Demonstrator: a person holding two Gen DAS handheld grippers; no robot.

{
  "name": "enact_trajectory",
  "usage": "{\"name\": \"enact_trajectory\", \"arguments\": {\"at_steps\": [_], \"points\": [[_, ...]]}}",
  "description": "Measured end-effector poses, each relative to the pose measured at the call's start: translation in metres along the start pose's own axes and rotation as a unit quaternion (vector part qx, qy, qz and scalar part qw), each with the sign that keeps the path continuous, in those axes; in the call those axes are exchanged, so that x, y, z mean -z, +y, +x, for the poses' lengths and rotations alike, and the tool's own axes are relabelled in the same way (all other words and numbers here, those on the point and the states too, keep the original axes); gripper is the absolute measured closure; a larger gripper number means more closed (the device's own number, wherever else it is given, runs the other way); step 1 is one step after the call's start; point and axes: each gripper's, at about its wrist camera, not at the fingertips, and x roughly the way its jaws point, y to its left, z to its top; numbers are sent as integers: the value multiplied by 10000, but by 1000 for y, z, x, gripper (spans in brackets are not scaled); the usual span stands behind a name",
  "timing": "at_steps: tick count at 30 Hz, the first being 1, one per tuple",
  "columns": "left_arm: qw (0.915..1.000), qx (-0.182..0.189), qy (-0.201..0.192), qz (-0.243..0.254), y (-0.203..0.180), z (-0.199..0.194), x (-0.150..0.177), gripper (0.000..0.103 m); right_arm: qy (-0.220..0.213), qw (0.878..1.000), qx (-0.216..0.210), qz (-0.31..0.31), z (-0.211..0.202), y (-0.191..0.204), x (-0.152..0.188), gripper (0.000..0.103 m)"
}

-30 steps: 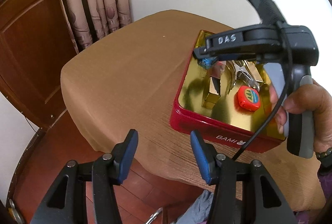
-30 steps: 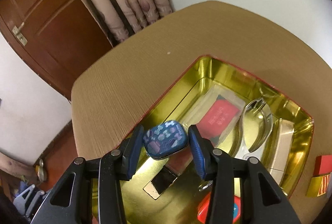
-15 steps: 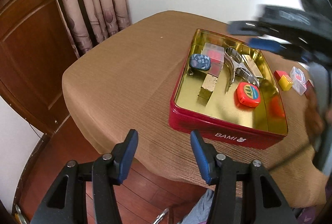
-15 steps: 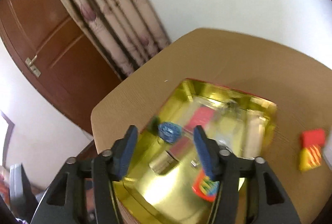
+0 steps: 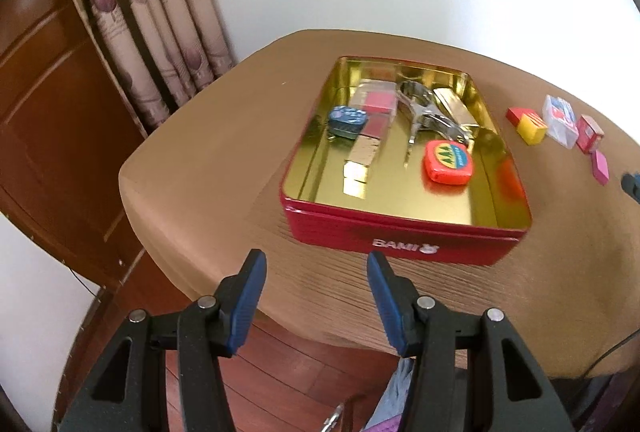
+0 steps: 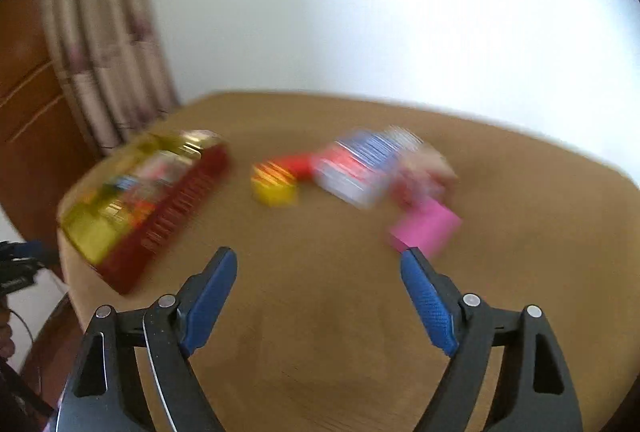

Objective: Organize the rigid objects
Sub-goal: 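Grasp the pink block with the right gripper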

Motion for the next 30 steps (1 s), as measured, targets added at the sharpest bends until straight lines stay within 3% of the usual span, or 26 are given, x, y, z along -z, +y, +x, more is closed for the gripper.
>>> {"name": "enact_trajectory", "arguments": {"at_steps": [2, 5, 9, 13, 19, 23, 25, 27, 29, 30], "points": [[9998, -72, -22, 158, -9, -2, 1, 49, 209, 9989, 417, 31, 3, -26, 8, 21], [9992, -36, 4, 390, -28, -6, 4, 49, 370, 9972, 631, 155, 4, -52, 17, 21], [9970, 573, 148, 507, -56, -13, 1, 49, 447, 9975, 130, 525, 7, -81, 16, 21], [9920, 1020, 373, 643, -86, -12, -5, 49, 415, 9981, -176, 413, 19, -92, 0, 21], [9878, 1117, 497, 963, -128, -6, -14, 49, 600, 9970, -302, 392, 45, -79, -28, 21], [9865, 1161, 600, 986, -141, 0, -21, 48, 710, 9875, -421, 1341, 57, -77, -38, 21], [9858, 1201, 599, 1008, -144, 1, -23, 48, 768, 9847, -165, 1558, 65, -71, -42, 21], [9848, 1274, 623, 999, -145, 2, -25, 48, 858, 9820, -11, 1683, 75, -65, -44, 25], [9837, 1373, 653, 963, -143, 3, -27, 48, 948, 9809, 171, 1690, 85, -59, -46, 48], [9829, 1437, 661, 945, -142, 3, -28, 48, 1049, 9794, 325, 1694, 91, -57, -45, 52]]}}
